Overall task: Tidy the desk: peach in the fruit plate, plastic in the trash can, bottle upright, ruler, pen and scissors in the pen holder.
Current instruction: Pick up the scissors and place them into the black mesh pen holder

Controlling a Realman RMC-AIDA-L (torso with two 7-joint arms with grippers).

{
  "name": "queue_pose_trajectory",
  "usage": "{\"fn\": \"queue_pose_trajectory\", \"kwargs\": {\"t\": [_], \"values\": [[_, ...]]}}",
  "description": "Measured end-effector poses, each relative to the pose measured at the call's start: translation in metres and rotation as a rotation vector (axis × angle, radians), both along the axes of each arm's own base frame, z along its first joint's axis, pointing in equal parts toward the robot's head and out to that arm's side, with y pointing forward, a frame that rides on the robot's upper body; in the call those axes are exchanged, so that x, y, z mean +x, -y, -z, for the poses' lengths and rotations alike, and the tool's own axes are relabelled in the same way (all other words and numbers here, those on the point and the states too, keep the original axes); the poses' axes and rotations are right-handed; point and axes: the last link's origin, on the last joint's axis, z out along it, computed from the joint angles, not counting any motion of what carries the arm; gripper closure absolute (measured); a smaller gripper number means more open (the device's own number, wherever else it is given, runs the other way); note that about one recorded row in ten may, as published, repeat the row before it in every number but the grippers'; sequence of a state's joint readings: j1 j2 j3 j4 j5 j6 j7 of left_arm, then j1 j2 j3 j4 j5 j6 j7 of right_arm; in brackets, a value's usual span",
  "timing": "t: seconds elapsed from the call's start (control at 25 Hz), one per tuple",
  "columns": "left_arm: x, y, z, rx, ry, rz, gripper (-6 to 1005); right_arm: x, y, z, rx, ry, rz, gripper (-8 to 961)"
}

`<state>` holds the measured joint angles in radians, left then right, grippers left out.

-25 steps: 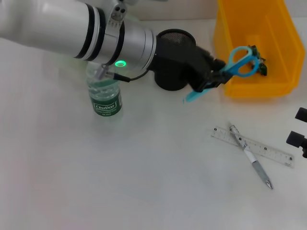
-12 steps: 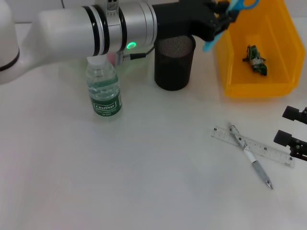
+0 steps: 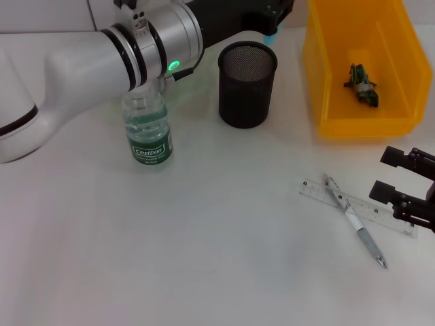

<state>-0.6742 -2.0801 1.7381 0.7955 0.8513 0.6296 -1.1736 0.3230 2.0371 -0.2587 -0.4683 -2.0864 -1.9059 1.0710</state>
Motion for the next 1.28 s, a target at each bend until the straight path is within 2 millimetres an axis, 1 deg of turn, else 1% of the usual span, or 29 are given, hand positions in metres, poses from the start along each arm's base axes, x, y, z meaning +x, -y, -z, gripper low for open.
{"fn": "queue_pose_trajectory", "kwargs": {"t": [0.08,0.12,0.4,0.44,0.48,0.72,1.0,1.28], "values": [[0.0,0.0,0.0,0.0,0.0,0.0,732,-0.001,-0.001,0.001,-0.002,-0.001,-0.001,188],[-0.008,-0.002,0.0,0.031,0.023,-0.023,731,-0.001,-0.001,0.001,-0.004,-0.001,-0.003,188],[-0.018,-0.006,-0.003,0.081,0.05,-0.057,727,-0.007,-0.007,0.006,-0.018,-0.004,-0.022,188],[-0.024,-0.007,-0.003,0.097,0.064,-0.082,726,-0.007,-0.007,0.006,-0.018,-0.004,-0.022,188],[-0.026,-0.007,-0.002,0.099,0.066,-0.088,726,-0.007,-0.007,0.006,-0.017,-0.004,-0.025,188],[-0.028,-0.004,0.005,0.104,0.048,-0.079,722,-0.008,-0.01,0.013,-0.034,0.017,-0.025,188],[-0.035,-0.002,0.006,0.11,0.036,-0.088,718,-0.006,-0.001,0.015,-0.027,0.006,-0.024,187],[-0.04,-0.002,0.008,0.105,0.022,-0.1,713,-0.011,-0.005,0.019,-0.031,0.003,-0.038,187]]}}
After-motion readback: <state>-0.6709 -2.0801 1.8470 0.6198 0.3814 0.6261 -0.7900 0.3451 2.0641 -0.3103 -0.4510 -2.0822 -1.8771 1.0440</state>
